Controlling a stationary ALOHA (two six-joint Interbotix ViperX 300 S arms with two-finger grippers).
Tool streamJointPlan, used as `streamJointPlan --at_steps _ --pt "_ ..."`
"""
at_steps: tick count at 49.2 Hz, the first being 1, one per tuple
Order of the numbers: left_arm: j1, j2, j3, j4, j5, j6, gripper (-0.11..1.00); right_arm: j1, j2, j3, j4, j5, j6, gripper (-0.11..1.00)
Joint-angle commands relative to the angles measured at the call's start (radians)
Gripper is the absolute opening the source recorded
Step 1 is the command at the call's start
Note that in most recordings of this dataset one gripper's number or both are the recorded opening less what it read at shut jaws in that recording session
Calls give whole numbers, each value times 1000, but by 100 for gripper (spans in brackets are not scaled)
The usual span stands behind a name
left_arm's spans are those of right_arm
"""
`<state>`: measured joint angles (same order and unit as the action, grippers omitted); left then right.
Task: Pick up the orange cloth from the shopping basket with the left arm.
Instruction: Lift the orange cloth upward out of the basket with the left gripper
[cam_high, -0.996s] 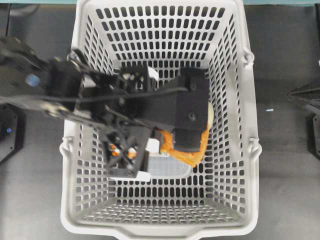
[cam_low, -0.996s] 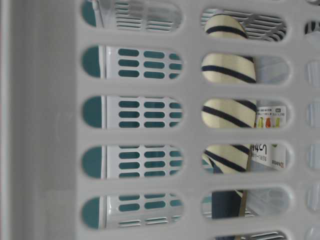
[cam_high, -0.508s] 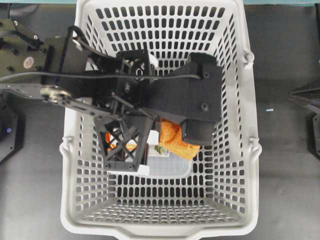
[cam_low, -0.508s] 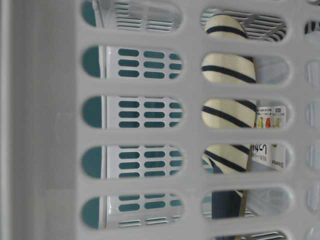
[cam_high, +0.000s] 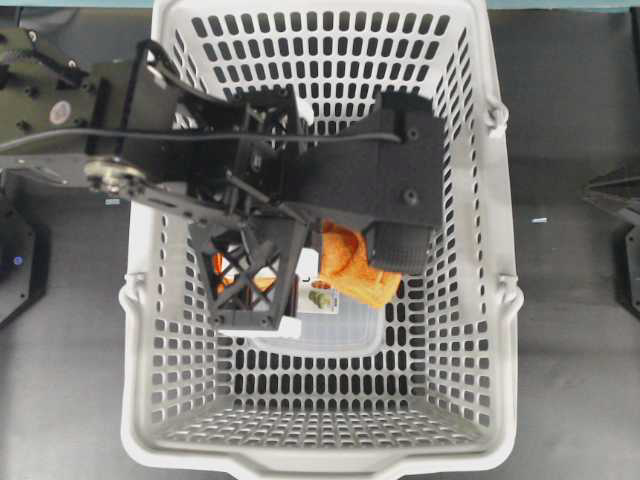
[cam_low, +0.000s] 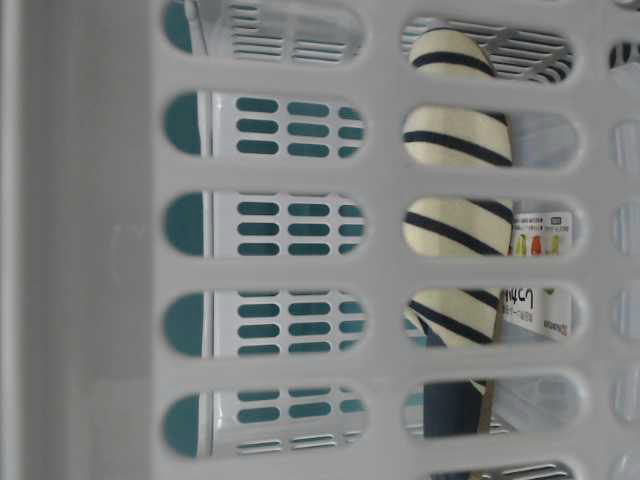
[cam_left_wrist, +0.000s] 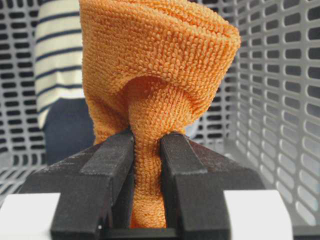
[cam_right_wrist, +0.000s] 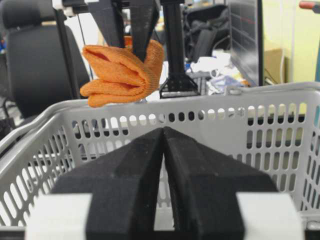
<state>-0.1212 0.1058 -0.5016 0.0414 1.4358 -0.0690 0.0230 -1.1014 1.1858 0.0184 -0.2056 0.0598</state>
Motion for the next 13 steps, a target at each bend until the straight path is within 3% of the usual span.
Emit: streamJointPlan --at_steps 1,13 --pt "3 -17 -21 3 -6 5 12 2 5 -8 5 -3 0 0" --pt "15 -18 -20 3 -8 3 12 0 3 -2 3 -3 0 0"
